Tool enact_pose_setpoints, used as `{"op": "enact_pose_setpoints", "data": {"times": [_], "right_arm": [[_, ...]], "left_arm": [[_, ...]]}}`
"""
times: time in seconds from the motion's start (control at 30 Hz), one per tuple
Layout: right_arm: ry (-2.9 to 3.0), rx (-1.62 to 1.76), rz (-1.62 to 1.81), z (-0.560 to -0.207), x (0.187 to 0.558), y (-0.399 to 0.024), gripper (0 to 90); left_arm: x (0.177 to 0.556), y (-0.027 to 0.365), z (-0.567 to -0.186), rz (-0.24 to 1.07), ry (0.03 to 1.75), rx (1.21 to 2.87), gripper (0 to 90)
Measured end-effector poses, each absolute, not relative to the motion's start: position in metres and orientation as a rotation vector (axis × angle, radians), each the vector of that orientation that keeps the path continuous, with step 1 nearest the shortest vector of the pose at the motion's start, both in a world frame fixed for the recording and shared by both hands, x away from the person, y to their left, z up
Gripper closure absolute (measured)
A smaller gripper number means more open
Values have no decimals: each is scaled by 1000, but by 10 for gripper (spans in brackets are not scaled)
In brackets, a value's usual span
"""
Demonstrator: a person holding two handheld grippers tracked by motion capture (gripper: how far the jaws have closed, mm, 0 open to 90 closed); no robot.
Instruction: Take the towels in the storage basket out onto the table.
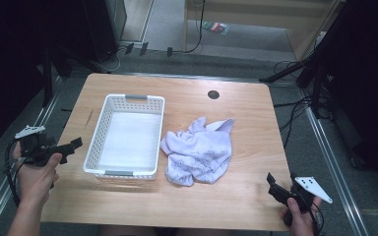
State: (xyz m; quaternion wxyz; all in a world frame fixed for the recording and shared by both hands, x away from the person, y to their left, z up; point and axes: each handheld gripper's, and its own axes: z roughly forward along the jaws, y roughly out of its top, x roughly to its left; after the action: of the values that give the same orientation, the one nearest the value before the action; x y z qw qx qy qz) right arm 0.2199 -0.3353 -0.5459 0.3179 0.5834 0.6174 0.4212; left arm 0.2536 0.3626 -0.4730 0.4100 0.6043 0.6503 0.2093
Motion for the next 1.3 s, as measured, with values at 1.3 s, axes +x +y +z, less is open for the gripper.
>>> {"op": "enact_pose_setpoints", "data": {"times": [1.3], "right_arm": [[1636,1516,1104,-546,220,-334,126]], "left_arm": [[197,359,-549,621,1499,1612,0]]}}
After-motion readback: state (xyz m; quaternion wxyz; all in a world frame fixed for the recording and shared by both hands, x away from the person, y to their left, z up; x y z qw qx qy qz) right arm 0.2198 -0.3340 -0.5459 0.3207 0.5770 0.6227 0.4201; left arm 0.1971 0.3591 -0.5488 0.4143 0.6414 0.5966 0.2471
